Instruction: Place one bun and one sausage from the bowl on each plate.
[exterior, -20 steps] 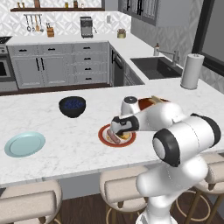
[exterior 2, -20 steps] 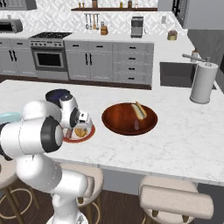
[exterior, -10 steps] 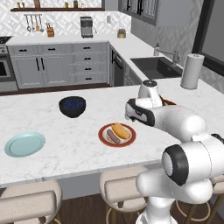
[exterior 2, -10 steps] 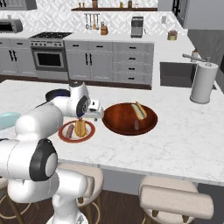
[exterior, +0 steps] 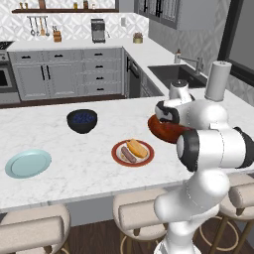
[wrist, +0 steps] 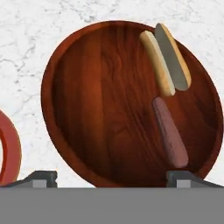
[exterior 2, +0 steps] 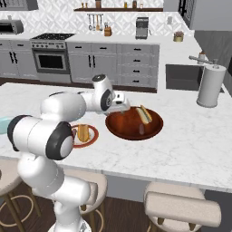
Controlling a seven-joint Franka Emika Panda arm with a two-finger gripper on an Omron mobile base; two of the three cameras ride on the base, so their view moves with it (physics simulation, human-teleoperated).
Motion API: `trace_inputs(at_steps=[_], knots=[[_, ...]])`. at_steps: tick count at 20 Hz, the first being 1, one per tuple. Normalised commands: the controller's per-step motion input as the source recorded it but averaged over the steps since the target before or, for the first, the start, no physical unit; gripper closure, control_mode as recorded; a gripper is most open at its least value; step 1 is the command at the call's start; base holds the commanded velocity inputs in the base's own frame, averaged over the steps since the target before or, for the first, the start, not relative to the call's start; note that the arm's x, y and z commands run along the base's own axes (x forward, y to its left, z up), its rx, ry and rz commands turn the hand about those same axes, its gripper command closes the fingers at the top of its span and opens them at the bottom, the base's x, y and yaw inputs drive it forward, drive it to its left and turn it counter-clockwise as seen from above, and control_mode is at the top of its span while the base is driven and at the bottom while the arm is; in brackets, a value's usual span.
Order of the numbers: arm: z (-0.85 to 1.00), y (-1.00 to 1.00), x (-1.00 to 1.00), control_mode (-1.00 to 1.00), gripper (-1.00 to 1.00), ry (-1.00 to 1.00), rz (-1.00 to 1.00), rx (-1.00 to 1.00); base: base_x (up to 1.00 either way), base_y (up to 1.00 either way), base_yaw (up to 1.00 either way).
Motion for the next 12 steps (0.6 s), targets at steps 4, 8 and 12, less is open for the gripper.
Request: trace_inputs(at_steps=[4,8,12], knots=[[0.0,-0.97,0.81,-1.0,-1.0,0.0,0.0,-0.12,0.0,0.0,0.0],[0.0,-0.65,0.47,-1.0,-1.0,0.0,0.0,0.02,0.0,0.0,0.0],[-0.02,-0.32,0.5,-1.0,-1.0,-0.05,0.0,0.06,0.0,0.0,0.0]])
